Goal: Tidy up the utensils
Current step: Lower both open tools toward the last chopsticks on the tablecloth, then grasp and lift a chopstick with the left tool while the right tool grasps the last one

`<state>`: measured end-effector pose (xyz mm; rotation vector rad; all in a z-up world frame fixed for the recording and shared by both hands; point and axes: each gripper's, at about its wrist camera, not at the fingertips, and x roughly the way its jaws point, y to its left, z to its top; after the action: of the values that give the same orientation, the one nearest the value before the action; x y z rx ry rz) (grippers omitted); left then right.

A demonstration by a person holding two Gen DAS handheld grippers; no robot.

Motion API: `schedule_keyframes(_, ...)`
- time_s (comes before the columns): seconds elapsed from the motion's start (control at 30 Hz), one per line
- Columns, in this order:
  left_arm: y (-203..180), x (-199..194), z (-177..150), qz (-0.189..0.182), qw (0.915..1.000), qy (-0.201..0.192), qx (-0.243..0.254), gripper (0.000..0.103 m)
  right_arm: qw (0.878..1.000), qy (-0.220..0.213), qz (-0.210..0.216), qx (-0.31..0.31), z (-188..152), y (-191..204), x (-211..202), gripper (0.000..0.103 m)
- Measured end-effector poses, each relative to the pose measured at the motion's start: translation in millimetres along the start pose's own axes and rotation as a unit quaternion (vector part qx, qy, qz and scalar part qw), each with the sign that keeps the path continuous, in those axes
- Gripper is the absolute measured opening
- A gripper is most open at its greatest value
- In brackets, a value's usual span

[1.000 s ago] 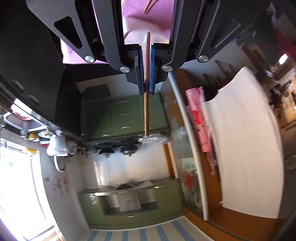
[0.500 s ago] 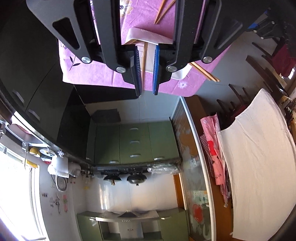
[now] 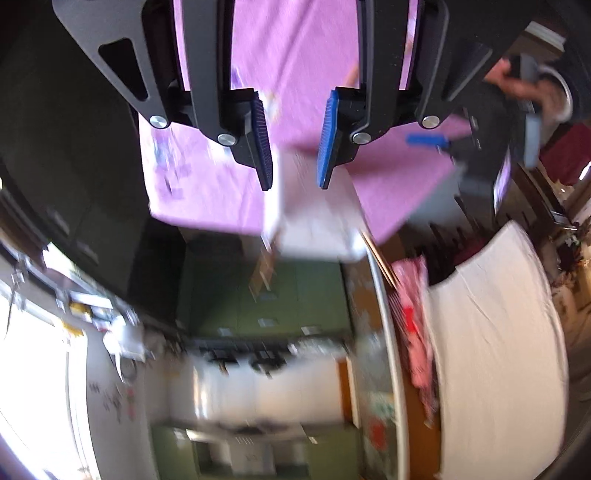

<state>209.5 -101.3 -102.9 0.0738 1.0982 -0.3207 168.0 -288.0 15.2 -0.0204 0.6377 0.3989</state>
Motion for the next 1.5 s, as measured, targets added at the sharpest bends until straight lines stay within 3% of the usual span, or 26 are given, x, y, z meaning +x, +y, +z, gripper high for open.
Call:
schedule_keyframes(0.07,-1.5,15.5,5.1,0.006,0.9999,0.016,-0.002,0.056,0.999,0.029,-0.006,0.017,-23.0,-12.1,12.7,0.027)
schedule_keyframes(0.17,-2.8,34.8,11.7,0.015,0.9993,0.036,-0.003,0.042,0.996,0.072,-0.006,0.043,-53.2,-29.5,34.7,0.027)
schedule_keyframes(0.33,-2.3,57.0,20.8,0.022,0.9981,0.056,-0.011,0.035,0.992,0.107,0.001,0.067,-81.3,-43.7,54.9,0.027)
schedule_keyframes(0.47,-6.1,68.0,24.8,0.024,0.9974,0.067,-0.01,0.026,0.99,0.115,0.007,0.079,-88.0,-52.5,63.6,0.027)
schedule_keyframes(0.77,-15.3,82.4,34.6,0.034,0.996,0.082,-0.002,0.02,0.988,0.121,0.018,0.093,-88.2,-56.8,68.7,0.028)
schedule_keyframes(0.9,-11.8,84.4,39.9,0.043,0.9954,0.086,-0.004,0.008,0.988,0.123,0.022,0.093,-87.6,-55.5,69.9,0.028)
schedule_keyframes(1.03,-5.3,81.5,37.0,0.043,0.995,0.09,-0.003,0.007,0.988,0.124,0.026,0.094,-88.6,-53.6,69.1,0.028)
schedule_keyframes(1.2,5.7,71.9,32.4,0.029,0.996,0.082,-0.022,0.005,0.987,0.125,0.027,0.095,-88.5,-52.1,70.8,0.029)
schedule_keyframes(1.5,26.7,3.9,32.5,0.034,0.999,0.005,-0.027,0.005,0.988,0.122,0.027,0.088,-85.3,-44.4,66.5,0.033)
